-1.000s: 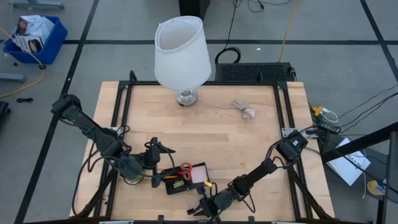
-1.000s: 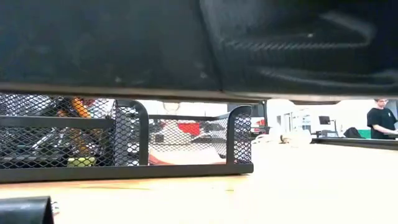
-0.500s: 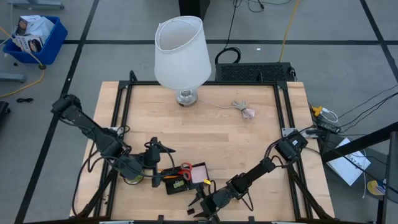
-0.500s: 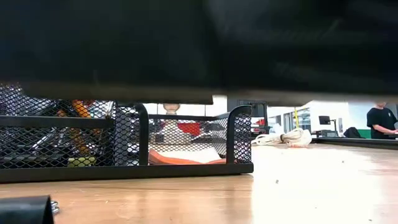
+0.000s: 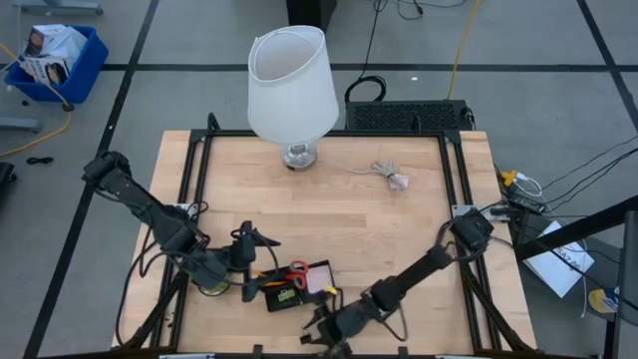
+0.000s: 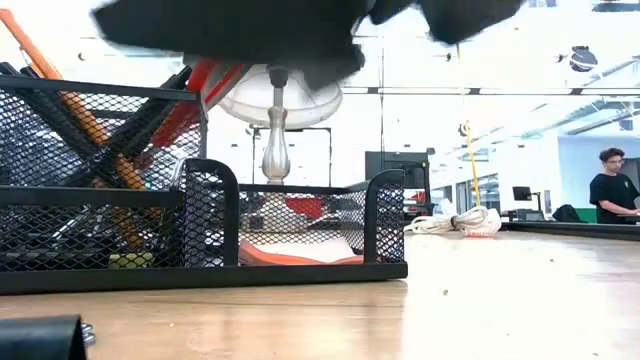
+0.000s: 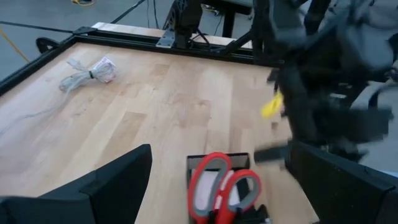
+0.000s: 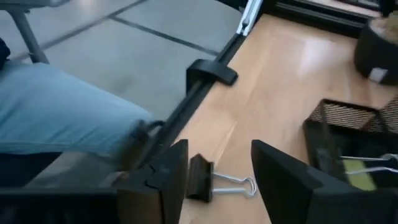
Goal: Pick and place office supplies into organizer
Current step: Put the black paper clip into the black desk organizer
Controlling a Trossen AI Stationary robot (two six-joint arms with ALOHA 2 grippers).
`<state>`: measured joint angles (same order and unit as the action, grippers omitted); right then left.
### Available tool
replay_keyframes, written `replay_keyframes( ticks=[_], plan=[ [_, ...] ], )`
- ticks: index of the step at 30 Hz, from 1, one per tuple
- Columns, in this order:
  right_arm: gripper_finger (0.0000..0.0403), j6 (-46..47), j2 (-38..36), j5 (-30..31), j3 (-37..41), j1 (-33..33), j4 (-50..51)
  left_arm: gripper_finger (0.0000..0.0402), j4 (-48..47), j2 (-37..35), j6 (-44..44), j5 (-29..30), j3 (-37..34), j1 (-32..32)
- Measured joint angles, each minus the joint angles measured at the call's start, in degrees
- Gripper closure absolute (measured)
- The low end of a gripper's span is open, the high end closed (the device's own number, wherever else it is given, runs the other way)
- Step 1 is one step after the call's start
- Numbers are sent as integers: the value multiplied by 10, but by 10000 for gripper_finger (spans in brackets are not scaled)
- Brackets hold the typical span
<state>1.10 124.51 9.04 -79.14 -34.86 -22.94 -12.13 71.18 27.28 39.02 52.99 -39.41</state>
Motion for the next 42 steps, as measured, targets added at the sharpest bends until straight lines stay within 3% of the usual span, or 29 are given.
replay_keyframes(
  ticks=[5,8,11,16,24,28,32,38,42],
  plan=[
    [253,19,-76,74,8,-40,118,16,2,0,27,-1,0,-2],
    [263,35,-136,108,44,-63,125,16,1,0,42,-6,0,-2],
    [275,39,-195,102,137,-80,3,16,1,0,49,-3,0,-1],
    [301,29,-330,129,360,-93,-204,16,3,0,47,0,0,-1],
    [317,29,-622,134,577,-43,-236,16,-4,0,39,30,0,13],
    [317,11,-766,135,666,-17,-236,16,-13,0,32,17,0,19],
    [317,12,-898,113,716,6,-186,16,-17,0,7,-10,0,18],
    [317,8,-1068,107,704,38,21,16,1,27,-33,-42,0,19],
    [317,-26,-1152,113,702,56,67,16,40,56,-91,-122,0,29]
  ],
)
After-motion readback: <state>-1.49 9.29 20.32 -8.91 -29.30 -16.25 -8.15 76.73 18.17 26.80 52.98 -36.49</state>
